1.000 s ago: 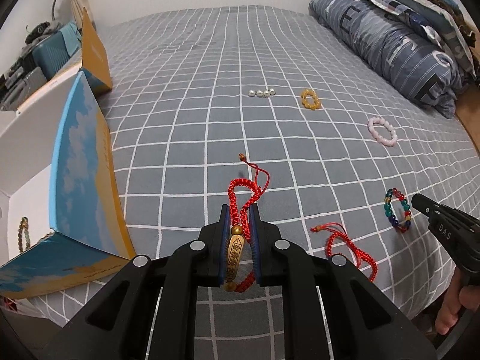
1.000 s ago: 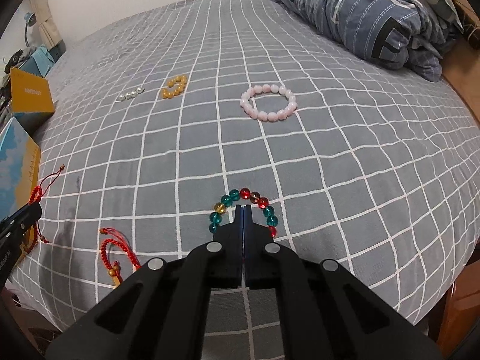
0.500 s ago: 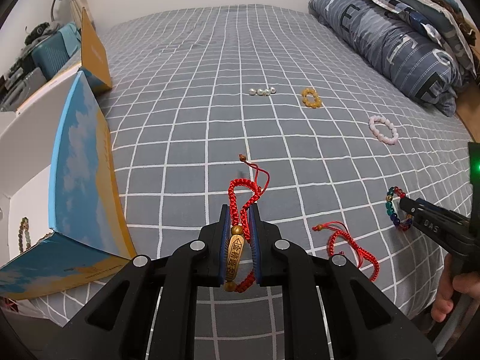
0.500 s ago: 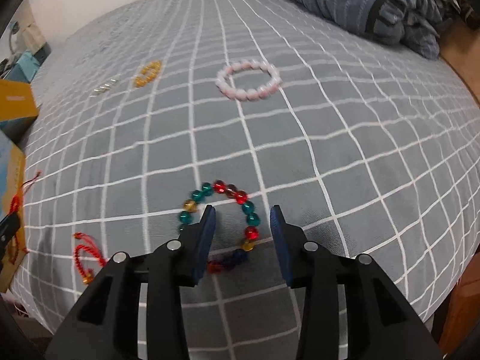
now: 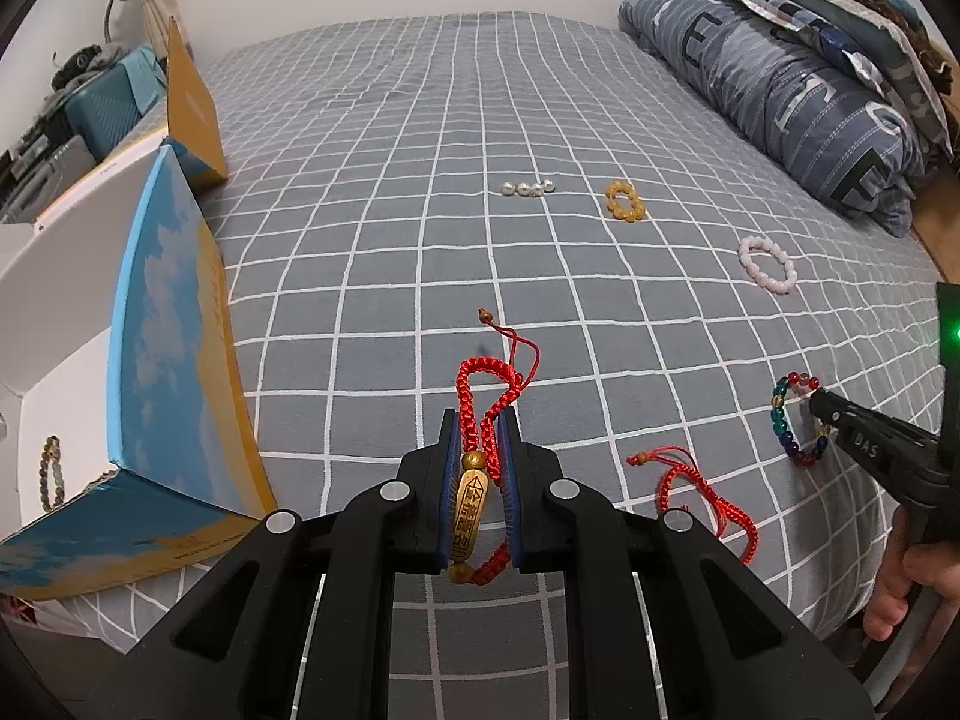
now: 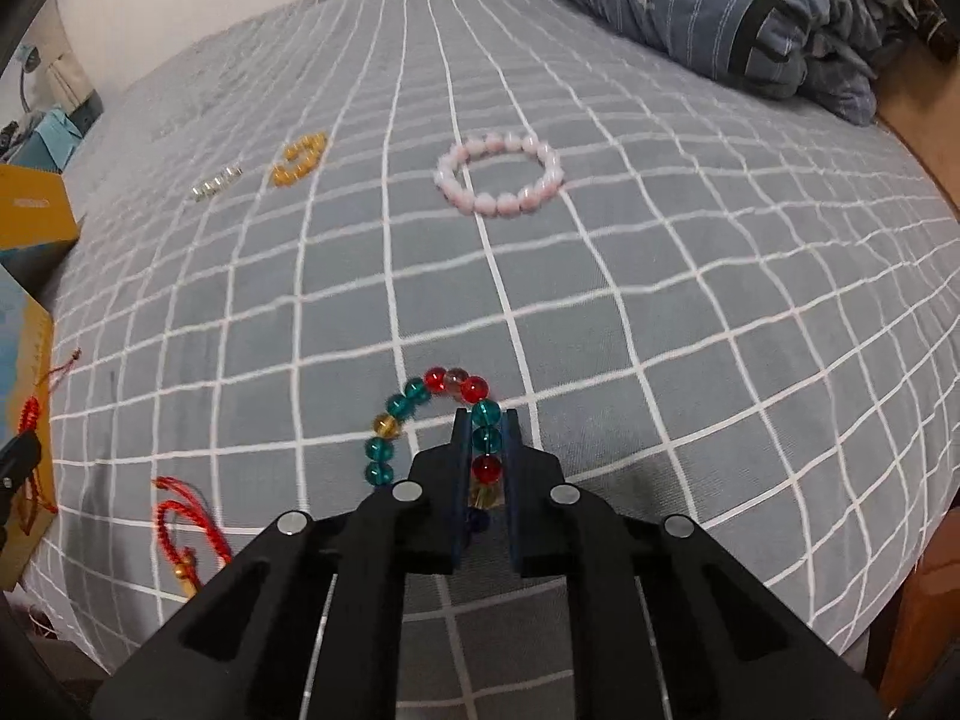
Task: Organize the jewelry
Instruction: 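Lift both held bracelets off the bed toward the box, then carry the red string bracelet with left tool while right tool carries multicolour bracelet over box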
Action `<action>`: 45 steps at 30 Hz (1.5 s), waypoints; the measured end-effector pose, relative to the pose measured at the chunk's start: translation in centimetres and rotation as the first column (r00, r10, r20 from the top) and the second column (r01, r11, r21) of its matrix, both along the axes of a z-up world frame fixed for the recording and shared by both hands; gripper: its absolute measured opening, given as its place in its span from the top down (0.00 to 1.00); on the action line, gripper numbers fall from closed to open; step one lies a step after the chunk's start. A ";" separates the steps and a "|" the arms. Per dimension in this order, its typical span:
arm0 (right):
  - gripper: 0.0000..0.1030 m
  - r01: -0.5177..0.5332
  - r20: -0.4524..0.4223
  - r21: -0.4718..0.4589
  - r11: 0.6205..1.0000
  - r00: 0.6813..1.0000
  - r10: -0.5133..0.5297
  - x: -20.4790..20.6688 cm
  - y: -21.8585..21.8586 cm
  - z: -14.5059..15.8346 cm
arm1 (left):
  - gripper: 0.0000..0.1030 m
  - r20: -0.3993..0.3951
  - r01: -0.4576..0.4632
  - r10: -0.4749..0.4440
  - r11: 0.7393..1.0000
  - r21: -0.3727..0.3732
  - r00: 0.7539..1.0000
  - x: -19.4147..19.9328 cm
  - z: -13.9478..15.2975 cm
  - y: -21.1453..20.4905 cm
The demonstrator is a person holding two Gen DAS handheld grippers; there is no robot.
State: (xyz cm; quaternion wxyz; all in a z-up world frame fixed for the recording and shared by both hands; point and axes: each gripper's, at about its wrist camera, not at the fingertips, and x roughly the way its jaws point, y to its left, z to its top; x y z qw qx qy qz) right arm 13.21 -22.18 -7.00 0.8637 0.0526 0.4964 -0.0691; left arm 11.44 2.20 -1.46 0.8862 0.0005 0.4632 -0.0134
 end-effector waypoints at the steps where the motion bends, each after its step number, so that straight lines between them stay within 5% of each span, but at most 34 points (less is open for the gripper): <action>1: 0.91 -0.003 0.013 0.003 1.000 1.000 0.003 -0.1 0.0 0.5 | 0.88 0.002 0.001 -0.001 1.000 0.000 1.000 -0.1 0.1 0.0; 19: 0.91 -0.066 0.158 0.001 0.998 0.985 0.065 -2.3 2.0 5.7 | 0.88 0.055 0.015 -0.015 1.000 -0.004 0.998 -1.2 2.3 0.0; 45: 0.91 -0.110 0.257 -0.071 0.991 0.958 0.125 -2.8 4.8 10.5 | 0.88 0.155 0.014 -0.012 1.000 -0.011 0.988 -2.3 6.8 1.8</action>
